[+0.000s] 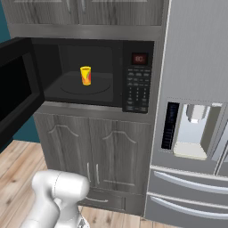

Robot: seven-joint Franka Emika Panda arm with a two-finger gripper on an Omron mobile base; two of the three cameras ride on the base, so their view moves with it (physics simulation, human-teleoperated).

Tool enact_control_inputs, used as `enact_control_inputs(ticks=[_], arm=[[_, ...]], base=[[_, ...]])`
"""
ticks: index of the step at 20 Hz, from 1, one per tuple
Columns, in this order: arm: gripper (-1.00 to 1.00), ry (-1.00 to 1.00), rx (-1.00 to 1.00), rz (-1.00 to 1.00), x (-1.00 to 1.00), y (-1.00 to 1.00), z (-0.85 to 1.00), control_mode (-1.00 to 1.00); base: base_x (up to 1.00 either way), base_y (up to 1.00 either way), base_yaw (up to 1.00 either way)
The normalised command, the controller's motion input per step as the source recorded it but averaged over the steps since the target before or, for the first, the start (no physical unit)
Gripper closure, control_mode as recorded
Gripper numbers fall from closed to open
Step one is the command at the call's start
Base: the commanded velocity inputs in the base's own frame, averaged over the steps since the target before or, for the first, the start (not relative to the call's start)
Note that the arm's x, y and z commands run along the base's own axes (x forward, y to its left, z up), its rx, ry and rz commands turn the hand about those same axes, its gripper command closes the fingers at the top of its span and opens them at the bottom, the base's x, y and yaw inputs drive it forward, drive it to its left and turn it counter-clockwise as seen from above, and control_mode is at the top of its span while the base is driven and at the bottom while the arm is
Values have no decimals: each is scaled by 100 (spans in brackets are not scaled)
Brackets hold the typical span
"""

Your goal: Place the microwavable item in the microwave. Then, close the microwave door and press the start button.

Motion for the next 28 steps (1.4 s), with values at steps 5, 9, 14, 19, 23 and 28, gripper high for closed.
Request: enact_control_inputs(ticks=[5,9,14,19,23,28], arm=[[-100,5,2,-20,45,-59,0,-100],[-100,1,8,-19,20,-100,13,-100],[-100,0,9,-13,34,-100,23,-100],[-100,0,10,-6,51,-100,17,-100],[-100,0,12,-2,51,-100,7,-100],[-100,0,12,-2,47,-100,2,-100]], base=[[0,0,0],[0,0,0],[0,0,0],[0,0,0],[0,0,0],[0,0,0]])
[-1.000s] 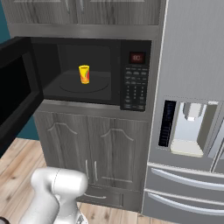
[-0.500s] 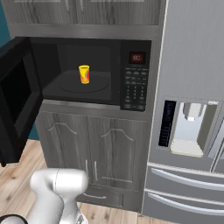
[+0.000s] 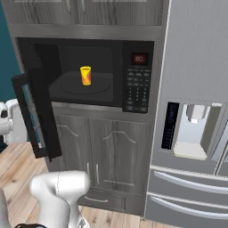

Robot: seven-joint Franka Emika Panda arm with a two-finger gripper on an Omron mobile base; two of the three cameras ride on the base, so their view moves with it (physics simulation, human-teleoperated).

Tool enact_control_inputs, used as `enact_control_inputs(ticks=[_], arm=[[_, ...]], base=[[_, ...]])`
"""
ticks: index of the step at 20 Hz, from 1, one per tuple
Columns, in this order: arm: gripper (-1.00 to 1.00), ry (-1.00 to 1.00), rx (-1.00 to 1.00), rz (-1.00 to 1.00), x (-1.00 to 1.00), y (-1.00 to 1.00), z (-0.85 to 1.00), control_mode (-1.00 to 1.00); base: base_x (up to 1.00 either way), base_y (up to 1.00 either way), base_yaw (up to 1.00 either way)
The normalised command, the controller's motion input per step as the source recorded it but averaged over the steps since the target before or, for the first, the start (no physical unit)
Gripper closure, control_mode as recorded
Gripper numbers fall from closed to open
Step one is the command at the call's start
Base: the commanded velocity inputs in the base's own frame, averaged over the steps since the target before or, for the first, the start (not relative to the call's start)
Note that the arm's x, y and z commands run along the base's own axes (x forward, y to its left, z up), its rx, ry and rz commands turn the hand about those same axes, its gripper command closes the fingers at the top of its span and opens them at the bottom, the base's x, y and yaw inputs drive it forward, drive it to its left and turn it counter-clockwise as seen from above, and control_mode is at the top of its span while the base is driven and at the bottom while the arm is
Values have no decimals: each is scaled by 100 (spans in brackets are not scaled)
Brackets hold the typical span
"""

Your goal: Place the microwavable item in the microwave. Then, close the microwave door and press the start button.

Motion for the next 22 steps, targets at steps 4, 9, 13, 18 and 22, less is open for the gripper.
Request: enact_control_inputs(ticks=[4,9,13,18,22], arm=[[-100,0,12,0,56,-100,6,-100],[-100,0,12,7,61,-68,7,-100],[-100,0,7,15,74,-35,14,-100],[-100,0,4,15,76,-14,16,-100],[-100,1,4,10,89,0,16,-100]], base=[[0,0,0],[0,0,0],[0,0,0],[0,0,0],[0,0,0]])
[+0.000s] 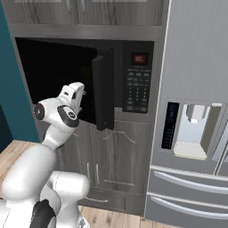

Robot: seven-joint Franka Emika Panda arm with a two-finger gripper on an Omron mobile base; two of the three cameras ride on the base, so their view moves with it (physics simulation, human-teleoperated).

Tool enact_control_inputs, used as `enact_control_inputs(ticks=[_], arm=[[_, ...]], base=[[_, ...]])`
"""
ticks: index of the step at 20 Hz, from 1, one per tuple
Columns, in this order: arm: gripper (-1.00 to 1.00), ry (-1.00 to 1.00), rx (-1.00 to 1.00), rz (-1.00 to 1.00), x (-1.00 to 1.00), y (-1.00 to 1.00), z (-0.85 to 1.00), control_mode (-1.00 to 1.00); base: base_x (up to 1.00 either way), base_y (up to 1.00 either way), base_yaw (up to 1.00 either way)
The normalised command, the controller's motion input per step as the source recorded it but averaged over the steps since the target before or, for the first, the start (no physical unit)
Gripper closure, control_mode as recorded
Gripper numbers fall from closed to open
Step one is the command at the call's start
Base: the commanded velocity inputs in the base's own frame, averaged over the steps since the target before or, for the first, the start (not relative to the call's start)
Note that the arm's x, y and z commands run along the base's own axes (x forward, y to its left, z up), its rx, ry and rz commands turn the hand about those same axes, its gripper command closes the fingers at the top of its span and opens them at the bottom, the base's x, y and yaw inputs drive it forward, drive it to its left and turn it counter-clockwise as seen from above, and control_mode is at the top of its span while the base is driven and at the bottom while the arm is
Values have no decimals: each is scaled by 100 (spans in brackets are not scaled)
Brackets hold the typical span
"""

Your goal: Place the microwavable item in the microwave. Then, close the microwave door and press the start button.

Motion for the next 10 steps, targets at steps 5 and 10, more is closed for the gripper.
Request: enact_control_inputs(ticks=[5,10], arm=[[-100,2,2,7,79,0,7,-100],[-100,4,2,6,69,0,1,-100]], base=[[0,0,0],[0,0,0]])
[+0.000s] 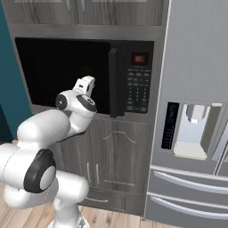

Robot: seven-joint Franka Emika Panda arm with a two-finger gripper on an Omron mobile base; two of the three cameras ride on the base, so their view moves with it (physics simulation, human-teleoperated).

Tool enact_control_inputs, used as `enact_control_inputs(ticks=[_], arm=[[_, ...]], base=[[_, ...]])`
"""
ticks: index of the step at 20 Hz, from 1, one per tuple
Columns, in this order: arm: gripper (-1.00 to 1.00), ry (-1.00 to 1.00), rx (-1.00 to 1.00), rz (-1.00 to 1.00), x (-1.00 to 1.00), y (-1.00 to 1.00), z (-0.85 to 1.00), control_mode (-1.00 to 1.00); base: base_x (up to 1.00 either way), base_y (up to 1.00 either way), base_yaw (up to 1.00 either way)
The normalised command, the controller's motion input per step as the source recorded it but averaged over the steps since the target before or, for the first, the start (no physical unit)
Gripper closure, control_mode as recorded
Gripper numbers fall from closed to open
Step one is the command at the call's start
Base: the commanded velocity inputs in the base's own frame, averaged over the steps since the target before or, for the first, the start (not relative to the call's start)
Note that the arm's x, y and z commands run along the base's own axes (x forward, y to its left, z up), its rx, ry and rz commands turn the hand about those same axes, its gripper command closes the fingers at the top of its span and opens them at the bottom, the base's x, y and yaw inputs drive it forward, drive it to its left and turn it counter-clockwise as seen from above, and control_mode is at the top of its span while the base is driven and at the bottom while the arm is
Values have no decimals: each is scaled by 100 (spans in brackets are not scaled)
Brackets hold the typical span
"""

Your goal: Place the microwavable item in the microwave. Then, close the microwave door and press the start button.

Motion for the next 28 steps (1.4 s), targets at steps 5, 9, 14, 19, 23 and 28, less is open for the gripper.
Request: enact_control_inputs(ticks=[5,9,14,19,23,28], arm=[[-100,5,2,6,57,0,0,-100],[-100,12,2,5,55,0,0,-100],[-100,17,0,5,45,0,5,-100],[-100,15,0,1,-4,-11,34,-100],[-100,2,0,0,-60,-31,76,-100],[-100,6,0,0,-66,-47,73,-100]], base=[[0,0,0],[0,0,0],[0,0,0],[0,0,0],[0,0,0],[0,0,0]])
